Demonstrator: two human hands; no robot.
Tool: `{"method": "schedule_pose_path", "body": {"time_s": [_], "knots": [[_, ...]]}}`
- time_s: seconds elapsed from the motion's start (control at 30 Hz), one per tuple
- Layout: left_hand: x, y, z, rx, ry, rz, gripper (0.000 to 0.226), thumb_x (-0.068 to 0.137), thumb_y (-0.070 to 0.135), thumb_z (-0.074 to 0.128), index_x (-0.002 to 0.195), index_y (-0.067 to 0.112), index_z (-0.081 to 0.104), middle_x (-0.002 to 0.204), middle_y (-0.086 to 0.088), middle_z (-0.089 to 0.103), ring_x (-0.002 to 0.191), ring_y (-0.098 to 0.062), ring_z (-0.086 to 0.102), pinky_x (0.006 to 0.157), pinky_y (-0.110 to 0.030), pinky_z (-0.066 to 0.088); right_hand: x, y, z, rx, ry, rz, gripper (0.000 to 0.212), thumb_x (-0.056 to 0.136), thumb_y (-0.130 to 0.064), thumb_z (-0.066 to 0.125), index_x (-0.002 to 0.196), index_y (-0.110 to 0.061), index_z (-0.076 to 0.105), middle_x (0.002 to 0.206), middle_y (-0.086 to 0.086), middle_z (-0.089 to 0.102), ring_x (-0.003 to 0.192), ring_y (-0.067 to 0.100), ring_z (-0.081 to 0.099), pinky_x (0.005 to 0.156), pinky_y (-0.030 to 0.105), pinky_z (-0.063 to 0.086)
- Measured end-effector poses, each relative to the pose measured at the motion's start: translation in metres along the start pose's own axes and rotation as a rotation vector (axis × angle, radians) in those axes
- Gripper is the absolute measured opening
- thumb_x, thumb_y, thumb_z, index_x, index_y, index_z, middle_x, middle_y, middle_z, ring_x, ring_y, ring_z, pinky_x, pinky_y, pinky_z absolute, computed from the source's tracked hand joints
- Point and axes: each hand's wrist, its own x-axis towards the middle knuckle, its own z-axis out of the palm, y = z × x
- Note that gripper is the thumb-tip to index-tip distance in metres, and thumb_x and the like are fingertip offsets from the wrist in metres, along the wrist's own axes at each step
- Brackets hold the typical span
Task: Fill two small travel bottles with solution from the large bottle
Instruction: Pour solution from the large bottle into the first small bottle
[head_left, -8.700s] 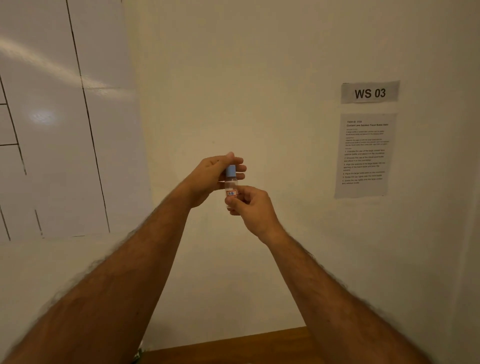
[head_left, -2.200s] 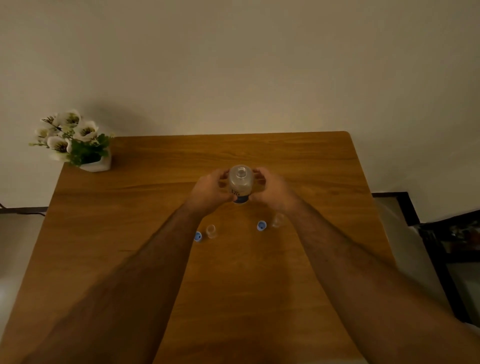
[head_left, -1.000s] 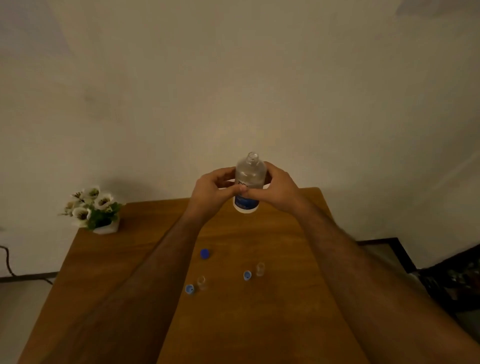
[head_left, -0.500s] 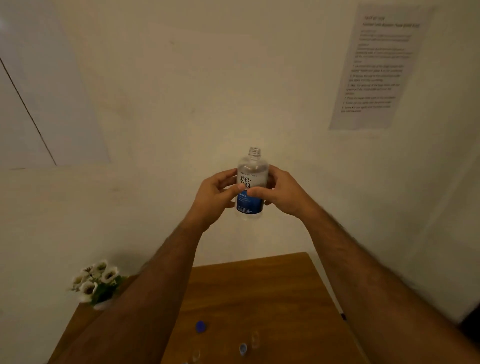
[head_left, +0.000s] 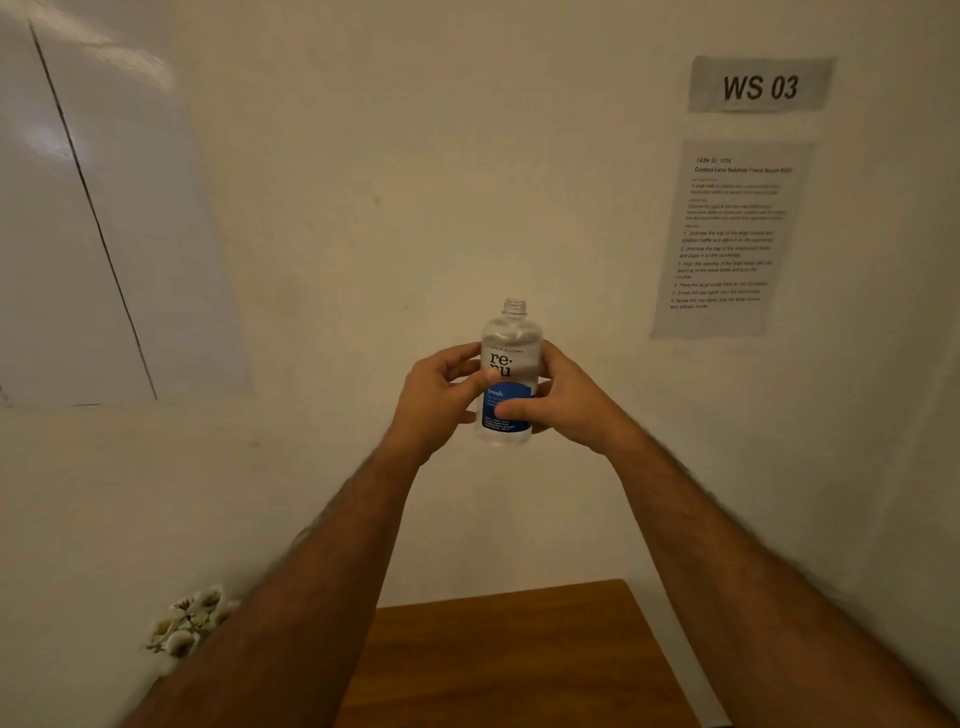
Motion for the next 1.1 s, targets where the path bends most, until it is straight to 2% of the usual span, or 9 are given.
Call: {"method": "schedule_pose_path", "body": {"time_s": [0.13,0.27,0.43,0.63,0.87,1.0,1.1], "knots": [[-0.001,0.0,0.003,-0.001,0.001,0.0,0.046,0.09,0.024,0.065,0.135,0.02,0.054,0.125,-0.002,0.065,0.107,-0.018,0.066,0.074,-0.034,0.061,-0.001,0.001,-0.001,-0.015,0.043,-0.005,0.075,0.069,-0.029,0.085,0.131,-0.035,0.044,0.121,-0.01,0.059,0.098,0.016,0.066,0.069,0.034,0.061],[-0.008,-0.014,0.007,-0.041,-0.013,-0.023,0.035,0.099,0.026,0.051,0.133,0.019,0.055,0.118,0.003,0.068,0.101,-0.01,0.068,0.071,-0.025,0.059,-0.007,0.012,0.0,-0.011,0.065,0.01,0.072,0.069,-0.026,0.086,0.129,-0.032,0.047,0.119,-0.013,0.061,0.101,0.015,0.065,0.073,0.031,0.06],[-0.023,-0.054,0.014,-0.056,0.048,-0.161,0.03,0.1,0.022,0.049,0.129,0.016,0.055,0.119,-0.001,0.067,0.102,-0.012,0.067,0.074,-0.029,0.059,-0.014,0.029,0.0,0.014,0.097,0.039,0.07,0.072,-0.023,0.085,0.131,-0.024,0.047,0.125,-0.006,0.062,0.1,0.015,0.066,0.078,0.034,0.06],[-0.058,-0.114,0.027,0.004,0.03,-0.322,0.027,0.095,0.007,0.056,0.119,0.018,0.061,0.113,-0.004,0.068,0.099,-0.018,0.068,0.072,-0.03,0.059,-0.03,0.056,0.009,0.031,0.087,0.1,0.074,0.068,-0.017,0.087,0.13,-0.02,0.046,0.125,-0.003,0.061,0.104,0.013,0.064,0.082,0.031,0.058],[-0.119,-0.197,0.041,0.221,-0.084,-0.521,0.035,0.093,0.003,0.057,0.126,0.013,0.059,0.117,-0.003,0.065,0.1,-0.016,0.064,0.072,-0.026,0.056,-0.062,0.114,0.039,0.05,0.07,0.211,0.078,0.065,-0.016,0.088,0.13,-0.021,0.045,0.125,-0.006,0.059,0.104,0.011,0.063,0.082,0.031,0.057],[-0.165,-0.244,0.045,0.386,-0.196,-0.619,0.036,0.091,0.004,0.059,0.126,0.015,0.058,0.121,-0.001,0.063,0.103,-0.013,0.061,0.083,-0.029,0.055,-0.087,0.146,0.06,0.047,0.07,0.278,0.079,0.064,-0.016,0.089,0.129,-0.023,0.044,0.117,-0.014,0.058,0.099,0.005,0.061,0.076,0.022,0.055],[-0.2,-0.274,0.052,0.506,-0.31,-0.671,0.042,0.089,0.008,0.064,0.129,0.014,0.056,0.126,-0.002,0.062,0.1,-0.01,0.06,0.081,-0.024,0.052,-0.104,0.166,0.073,0.027,0.081,0.315,0.08,0.064,-0.019,0.089,0.129,-0.024,0.043,0.115,-0.016,0.056,0.099,0.007,0.059,0.072,0.016,0.053]]}}
